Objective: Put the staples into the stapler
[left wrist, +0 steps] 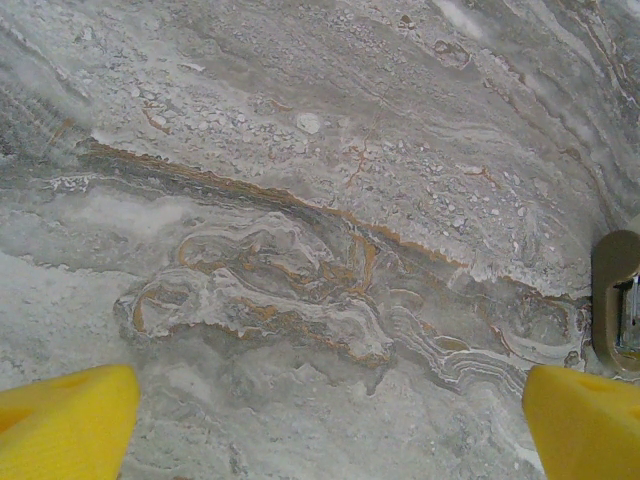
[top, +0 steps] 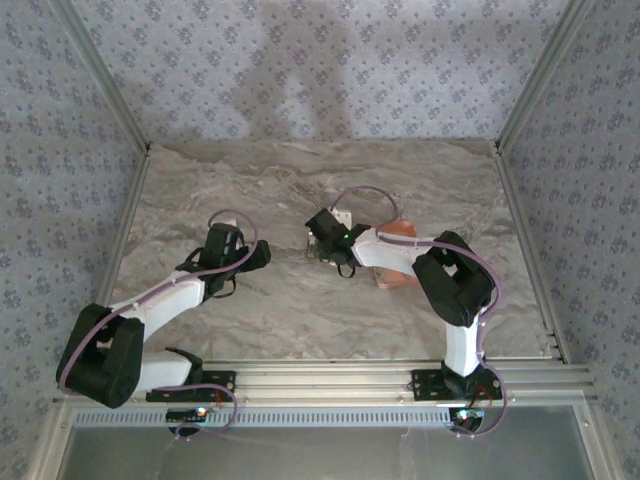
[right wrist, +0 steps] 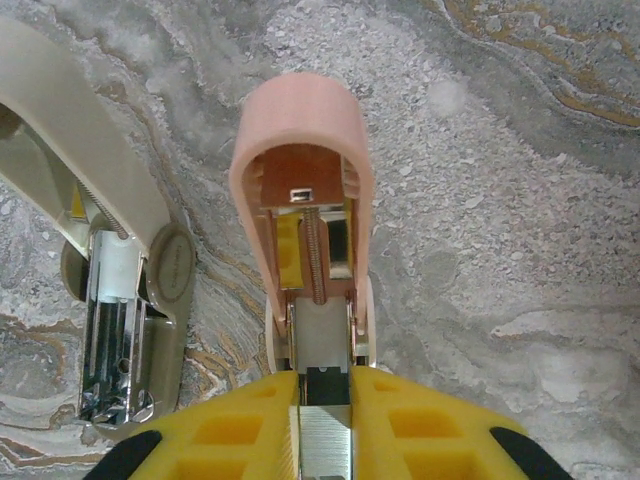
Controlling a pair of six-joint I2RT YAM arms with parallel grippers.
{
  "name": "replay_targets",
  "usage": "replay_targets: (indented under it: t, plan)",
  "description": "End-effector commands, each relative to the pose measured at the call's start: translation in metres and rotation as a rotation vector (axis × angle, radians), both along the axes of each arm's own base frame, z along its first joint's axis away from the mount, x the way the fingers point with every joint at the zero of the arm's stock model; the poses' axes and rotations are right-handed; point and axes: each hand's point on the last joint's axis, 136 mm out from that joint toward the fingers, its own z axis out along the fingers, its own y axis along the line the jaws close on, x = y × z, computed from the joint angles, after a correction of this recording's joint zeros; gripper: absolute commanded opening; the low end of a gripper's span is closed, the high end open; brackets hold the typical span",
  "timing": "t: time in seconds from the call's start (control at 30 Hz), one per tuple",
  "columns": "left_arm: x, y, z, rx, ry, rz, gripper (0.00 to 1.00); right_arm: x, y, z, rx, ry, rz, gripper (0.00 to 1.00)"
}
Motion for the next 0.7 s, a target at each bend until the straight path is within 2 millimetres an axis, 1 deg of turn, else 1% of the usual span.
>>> replay_targets:
  t: [0.0, 0.1, 0.37, 0.53, 0.63, 0.67]
  plan:
    - [0.003, -0.003, 0.004, -0.018, -0.010, -0.005, 0.98, -0.005, 0.000, 0.006, -0.023, 0.011, 0.008, 0.21]
    - [0.003, -0.003, 0.004, -0.019, -0.010, -0.007, 0.98, -0.003, 0.000, 0.012, -0.017, 0.001, 0.009, 0.22]
    - [0.006, -0.005, 0.005, -0.019, -0.012, -0.013, 0.98, 0.002, 0.002, 0.034, 0.018, -0.051, 0.014, 0.31]
    - [0.007, -0.006, 0.005, -0.017, -0.012, -0.018, 0.98, 0.005, -0.002, 0.045, 0.053, -0.066, -0.003, 0.32]
    - [0.007, -0.006, 0.006, -0.018, -0.015, -0.017, 0.98, 0.006, -0.005, 0.049, 0.100, -0.067, -0.017, 0.32]
    - [0.007, -0.006, 0.006, -0.019, -0.015, -0.019, 0.98, 0.009, -0.005, 0.053, 0.122, -0.074, -0.023, 0.33]
